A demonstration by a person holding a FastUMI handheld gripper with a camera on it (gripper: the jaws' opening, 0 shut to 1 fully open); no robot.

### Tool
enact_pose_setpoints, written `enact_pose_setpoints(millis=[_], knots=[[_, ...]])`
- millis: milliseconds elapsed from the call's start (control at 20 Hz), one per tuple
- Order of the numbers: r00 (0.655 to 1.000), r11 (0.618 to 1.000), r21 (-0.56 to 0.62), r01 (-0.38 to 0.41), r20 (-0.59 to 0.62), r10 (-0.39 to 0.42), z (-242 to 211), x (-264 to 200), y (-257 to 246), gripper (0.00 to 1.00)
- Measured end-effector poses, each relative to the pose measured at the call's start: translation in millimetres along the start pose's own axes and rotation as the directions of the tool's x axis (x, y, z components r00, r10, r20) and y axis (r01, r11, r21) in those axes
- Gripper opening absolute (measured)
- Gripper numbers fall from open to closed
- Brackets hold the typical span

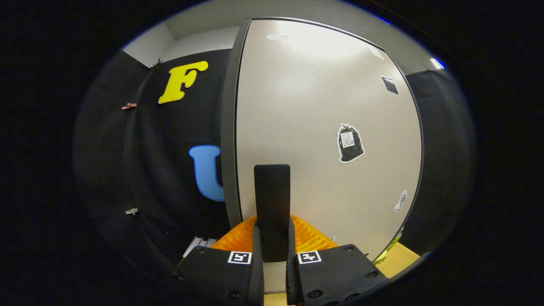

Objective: Open the shoe cabinet door, grab the shoes and put them into the shoe cabinet, then close the shoe cabinet door.

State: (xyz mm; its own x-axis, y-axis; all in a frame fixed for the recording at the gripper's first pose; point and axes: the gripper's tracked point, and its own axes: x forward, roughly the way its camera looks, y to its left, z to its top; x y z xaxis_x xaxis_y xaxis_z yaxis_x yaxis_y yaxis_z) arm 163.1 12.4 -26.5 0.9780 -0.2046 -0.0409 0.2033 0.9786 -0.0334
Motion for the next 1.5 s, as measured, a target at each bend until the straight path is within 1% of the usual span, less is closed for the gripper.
enact_pose_setpoints(millis=[250, 400, 550, 800, 900, 1050, 1150, 1350, 1500], knots=[[1.000, 1.000, -0.006, -0.017, -0.013, 0.016, -1, -5, -1, 0.24], [0.999, 0.999, -0.006, -0.036, -0.020, 0.036, 0, -16, -1, 0.24], [0.998, 0.999, -0.002, -0.051, -0.021, 0.050, -1, -37, -8, 0.24], [0.996, 0.996, 0.039, -0.080, -0.028, 0.081, 0, -76, -23, 0.24], [0.996, 0.996, 0.030, -0.083, -0.032, 0.084, 2, -93, -31, 0.24], [0.997, 0.997, 0.029, -0.072, -0.033, 0.073, 1, -130, -56, 0.24], [0.997, 0.997, 0.027, -0.071, -0.037, 0.072, 3, -146, -70, 0.24], [0.993, 0.995, 0.025, -0.101, -0.057, 0.102, 6, -173, -100, 0.24], [0.993, 0.995, 0.014, -0.099, -0.064, 0.100, 8, -194, -127, 0.23]])
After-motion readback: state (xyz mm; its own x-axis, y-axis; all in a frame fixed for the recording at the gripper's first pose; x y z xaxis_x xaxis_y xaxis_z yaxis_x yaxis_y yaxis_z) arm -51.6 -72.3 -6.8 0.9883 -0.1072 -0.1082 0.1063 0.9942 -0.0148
